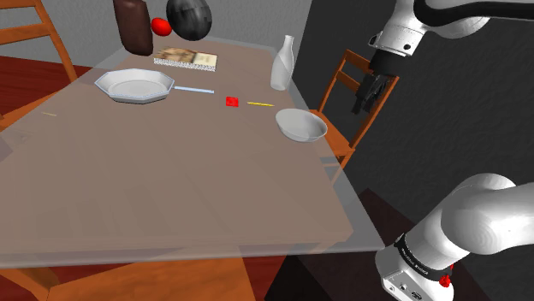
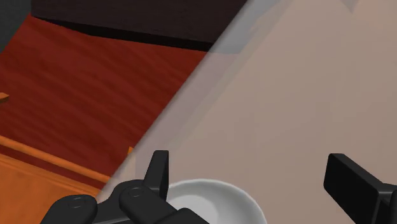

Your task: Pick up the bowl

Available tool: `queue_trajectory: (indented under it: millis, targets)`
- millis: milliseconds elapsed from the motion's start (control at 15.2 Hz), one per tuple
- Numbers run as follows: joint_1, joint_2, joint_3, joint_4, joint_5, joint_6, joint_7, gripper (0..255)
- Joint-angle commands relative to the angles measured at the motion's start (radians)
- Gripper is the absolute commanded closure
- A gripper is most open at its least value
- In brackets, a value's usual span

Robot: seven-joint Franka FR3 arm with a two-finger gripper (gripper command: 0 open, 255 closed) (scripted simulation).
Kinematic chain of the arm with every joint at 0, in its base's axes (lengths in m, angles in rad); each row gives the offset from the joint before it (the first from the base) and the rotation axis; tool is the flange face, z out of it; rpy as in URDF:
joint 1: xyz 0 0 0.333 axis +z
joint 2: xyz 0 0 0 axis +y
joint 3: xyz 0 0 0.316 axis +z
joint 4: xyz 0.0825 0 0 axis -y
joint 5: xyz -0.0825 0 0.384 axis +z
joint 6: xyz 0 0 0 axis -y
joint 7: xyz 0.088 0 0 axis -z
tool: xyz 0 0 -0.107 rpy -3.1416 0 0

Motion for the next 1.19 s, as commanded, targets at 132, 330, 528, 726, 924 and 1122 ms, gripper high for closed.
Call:
queue_trajectory:
  millis: [132, 330, 528, 726, 924, 1122]
  targets:
    - [0.006, 0.157, -0.079, 0.051, 0.045, 0.075, -0.111, 0]
    - [0.014, 0.286, -0.132, 0.113, 0.097, 0.109, -0.197, 0]
    - [0.019, 0.421, -0.176, 0.19, 0.162, 0.124, -0.287, 0]
    - [0.018, 0.562, -0.21, 0.283, 0.239, 0.119, -0.376, 0]
    - [0.003, 0.708, -0.227, 0.391, 0.321, 0.095, -0.458, 0]
    - [-0.011, 0.789, -0.228, 0.447, 0.365, 0.086, -0.501, 0]
